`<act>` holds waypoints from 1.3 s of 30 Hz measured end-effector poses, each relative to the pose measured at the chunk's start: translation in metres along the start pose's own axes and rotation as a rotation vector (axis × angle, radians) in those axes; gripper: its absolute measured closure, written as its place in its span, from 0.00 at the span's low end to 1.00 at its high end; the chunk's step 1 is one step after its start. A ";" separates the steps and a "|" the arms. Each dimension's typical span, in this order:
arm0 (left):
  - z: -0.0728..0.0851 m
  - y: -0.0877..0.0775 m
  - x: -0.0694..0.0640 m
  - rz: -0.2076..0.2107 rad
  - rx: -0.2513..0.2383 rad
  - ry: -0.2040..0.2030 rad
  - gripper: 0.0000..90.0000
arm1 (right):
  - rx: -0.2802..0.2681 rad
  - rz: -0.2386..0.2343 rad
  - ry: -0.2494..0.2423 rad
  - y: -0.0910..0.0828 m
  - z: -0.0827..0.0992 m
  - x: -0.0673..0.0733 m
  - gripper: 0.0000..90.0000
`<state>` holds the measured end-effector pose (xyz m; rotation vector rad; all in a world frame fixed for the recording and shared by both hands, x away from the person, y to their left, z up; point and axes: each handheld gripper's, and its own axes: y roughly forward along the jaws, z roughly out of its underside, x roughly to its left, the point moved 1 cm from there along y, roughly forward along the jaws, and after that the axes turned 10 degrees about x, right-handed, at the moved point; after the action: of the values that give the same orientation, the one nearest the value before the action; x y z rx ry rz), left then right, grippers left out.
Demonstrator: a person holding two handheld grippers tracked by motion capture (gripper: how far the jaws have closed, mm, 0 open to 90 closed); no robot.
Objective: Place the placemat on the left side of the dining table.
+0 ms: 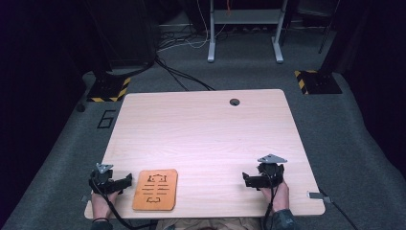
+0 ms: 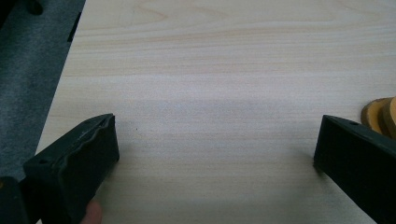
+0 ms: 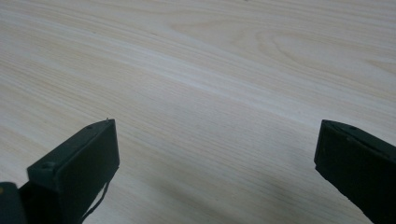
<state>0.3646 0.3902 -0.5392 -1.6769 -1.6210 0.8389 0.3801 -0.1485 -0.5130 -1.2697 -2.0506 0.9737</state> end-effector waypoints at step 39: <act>0.000 0.000 0.000 0.000 -0.001 -0.001 0.00 | 0.009 -0.187 -0.204 0.016 -0.053 0.094 0.00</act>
<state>0.3648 0.3902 -0.5393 -1.6774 -1.6224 0.8395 0.3887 -0.0425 -0.4882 -0.9862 -2.2703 1.0593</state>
